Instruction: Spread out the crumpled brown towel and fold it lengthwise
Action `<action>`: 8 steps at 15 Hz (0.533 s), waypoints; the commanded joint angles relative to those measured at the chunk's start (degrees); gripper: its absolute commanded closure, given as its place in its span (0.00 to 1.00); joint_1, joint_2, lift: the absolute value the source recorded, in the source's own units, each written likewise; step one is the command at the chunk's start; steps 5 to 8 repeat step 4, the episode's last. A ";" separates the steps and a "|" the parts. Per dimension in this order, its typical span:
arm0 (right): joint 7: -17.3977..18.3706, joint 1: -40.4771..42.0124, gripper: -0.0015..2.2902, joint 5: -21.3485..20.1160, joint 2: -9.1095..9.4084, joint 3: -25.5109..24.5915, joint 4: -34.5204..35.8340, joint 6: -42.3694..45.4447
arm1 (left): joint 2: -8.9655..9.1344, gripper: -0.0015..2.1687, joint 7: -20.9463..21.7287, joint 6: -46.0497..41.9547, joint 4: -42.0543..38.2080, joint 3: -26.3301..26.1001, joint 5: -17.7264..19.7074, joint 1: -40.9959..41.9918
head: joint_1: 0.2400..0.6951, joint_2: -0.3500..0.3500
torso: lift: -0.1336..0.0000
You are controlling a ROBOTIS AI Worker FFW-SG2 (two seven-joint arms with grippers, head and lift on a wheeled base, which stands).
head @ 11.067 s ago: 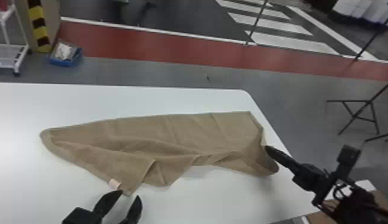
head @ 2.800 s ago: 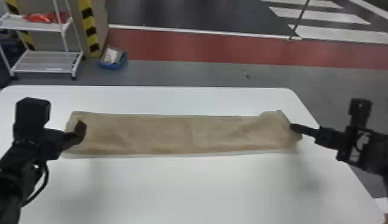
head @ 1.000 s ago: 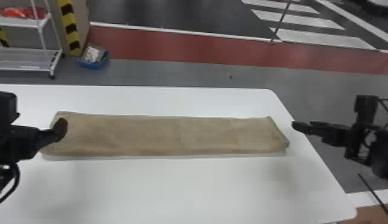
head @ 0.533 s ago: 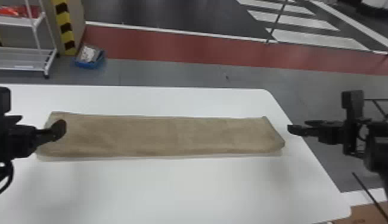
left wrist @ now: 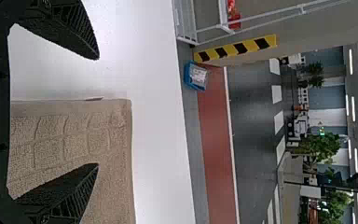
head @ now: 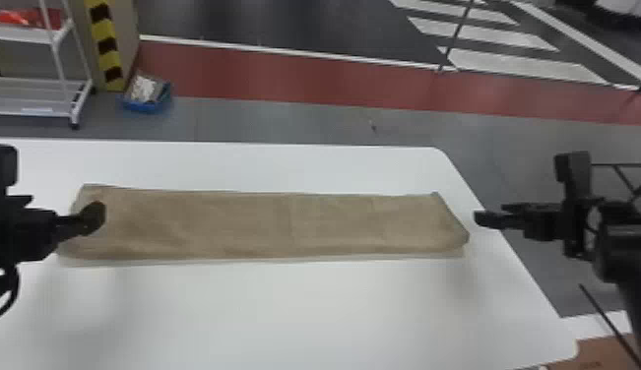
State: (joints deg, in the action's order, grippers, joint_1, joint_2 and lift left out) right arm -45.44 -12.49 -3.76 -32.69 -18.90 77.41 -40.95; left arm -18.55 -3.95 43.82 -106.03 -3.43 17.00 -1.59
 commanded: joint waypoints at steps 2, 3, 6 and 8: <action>0.08 -0.51 0.12 -0.64 -0.01 0.44 -1.03 0.56 | 0.01 0.04 0.44 0.44 0.82 -0.09 0.05 -0.60 | 1.00 0.13 | 0.04; 0.08 -0.51 0.12 -0.81 -0.01 0.44 -1.21 0.91 | 0.18 0.04 1.14 0.62 1.00 -0.09 0.05 -0.87 | 1.00 0.13 | 0.04; 0.17 -0.60 0.12 -0.99 0.17 0.44 -1.38 1.97 | 0.27 0.04 1.14 0.62 1.44 -0.09 0.14 -0.95 | 1.00 0.12 | 0.04; 0.17 -0.60 0.12 -0.99 0.17 0.44 -1.38 1.97 | 0.27 0.04 1.14 0.62 1.44 -0.09 0.14 -0.95 | 1.00 0.12 | 0.04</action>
